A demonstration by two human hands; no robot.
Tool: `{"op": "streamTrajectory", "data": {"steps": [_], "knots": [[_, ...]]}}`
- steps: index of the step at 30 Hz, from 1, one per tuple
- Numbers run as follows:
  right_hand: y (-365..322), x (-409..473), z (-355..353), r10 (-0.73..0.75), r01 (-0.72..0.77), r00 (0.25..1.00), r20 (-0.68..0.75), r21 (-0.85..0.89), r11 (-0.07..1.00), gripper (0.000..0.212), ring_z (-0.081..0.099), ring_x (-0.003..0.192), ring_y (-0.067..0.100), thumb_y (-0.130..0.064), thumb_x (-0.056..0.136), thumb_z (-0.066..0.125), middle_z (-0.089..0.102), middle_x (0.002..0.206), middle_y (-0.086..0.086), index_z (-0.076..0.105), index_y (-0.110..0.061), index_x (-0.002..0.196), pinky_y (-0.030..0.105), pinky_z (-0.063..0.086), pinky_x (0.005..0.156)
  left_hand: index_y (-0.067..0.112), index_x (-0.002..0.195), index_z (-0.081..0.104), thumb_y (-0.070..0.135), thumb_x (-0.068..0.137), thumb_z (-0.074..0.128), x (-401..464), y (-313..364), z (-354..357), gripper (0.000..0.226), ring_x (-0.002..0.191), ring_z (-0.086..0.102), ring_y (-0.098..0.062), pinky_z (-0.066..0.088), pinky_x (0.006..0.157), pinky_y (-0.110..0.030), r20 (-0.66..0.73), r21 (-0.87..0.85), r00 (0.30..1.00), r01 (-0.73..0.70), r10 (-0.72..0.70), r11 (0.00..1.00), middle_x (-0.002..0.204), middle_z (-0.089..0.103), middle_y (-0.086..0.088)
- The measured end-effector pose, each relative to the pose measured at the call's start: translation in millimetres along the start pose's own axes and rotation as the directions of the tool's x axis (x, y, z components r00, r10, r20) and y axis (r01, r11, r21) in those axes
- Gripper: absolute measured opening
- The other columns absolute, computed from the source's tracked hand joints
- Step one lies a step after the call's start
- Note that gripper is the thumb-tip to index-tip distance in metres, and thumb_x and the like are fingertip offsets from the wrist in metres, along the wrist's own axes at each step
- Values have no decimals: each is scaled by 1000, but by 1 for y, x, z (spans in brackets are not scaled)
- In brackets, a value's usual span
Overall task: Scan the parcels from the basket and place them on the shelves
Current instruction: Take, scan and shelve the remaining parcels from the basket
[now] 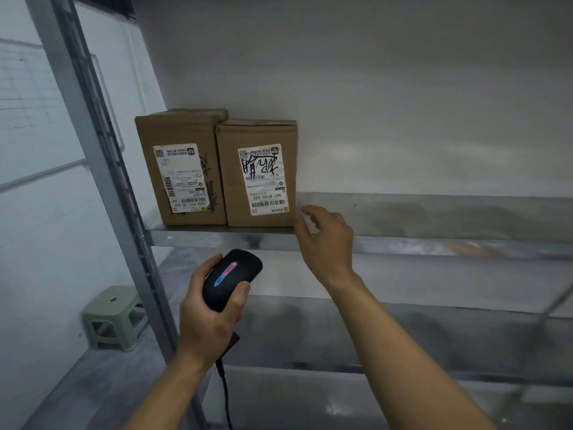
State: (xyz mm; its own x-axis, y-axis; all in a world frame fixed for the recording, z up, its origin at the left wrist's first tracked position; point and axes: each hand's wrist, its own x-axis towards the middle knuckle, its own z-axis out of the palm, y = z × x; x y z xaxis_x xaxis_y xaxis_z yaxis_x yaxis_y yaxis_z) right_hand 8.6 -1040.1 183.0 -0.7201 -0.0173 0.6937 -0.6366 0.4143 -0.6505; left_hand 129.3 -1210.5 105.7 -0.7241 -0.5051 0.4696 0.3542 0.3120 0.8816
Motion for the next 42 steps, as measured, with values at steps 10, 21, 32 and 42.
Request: {"op": "streamTrajectory", "data": {"steps": [10, 21, 32, 42], "knots": [[71, -45, -98, 24, -33, 998, -63, -158, 987, 34, 55, 118, 18, -28, 96, 68, 68, 126, -1, 67, -18, 129, 27, 47, 97, 47, 130, 57, 63, 70, 75, -18, -3, 106, 64, 88, 71, -35, 63, 71, -56, 271, -61, 962, -11, 27, 998, 116, 68, 10], [156, -142, -274, 230, -248, 968, -100, -507, 825, 41, 50, 127, 19, -36, 97, 61, 60, 133, 3, 64, -16, 133, 26, 38, 109, 46, 130, 57, 61, 72, 75, -90, 23, 264, 63, 94, 71, -31, 61, 79, -60, 605, -177, 792, 26, 88, 984, 118, 65, 25], [201, -258, -417, 510, -619, 785, -352, -455, 640, 36, 51, 119, 13, -27, 98, 62, 63, 128, -3, 63, -18, 132, 19, 32, 100, 51, 124, 58, 57, 72, 77, -199, 64, 408, 56, 78, 67, -31, 60, 78, -60, 838, -227, 522, 73, 157, 971, 114, 70, 12], [228, -327, -535, 558, -791, 593, -580, -293, 537, 26, 56, 109, 10, -25, 96, 62, 65, 115, -8, 69, -20, 121, 28, 46, 97, 47, 125, 58, 58, 71, 78, -306, 109, 532, 59, 59, 67, -23, 58, 59, -41, 933, -242, 296, 92, 206, 966, 104, 71, 2]]}}
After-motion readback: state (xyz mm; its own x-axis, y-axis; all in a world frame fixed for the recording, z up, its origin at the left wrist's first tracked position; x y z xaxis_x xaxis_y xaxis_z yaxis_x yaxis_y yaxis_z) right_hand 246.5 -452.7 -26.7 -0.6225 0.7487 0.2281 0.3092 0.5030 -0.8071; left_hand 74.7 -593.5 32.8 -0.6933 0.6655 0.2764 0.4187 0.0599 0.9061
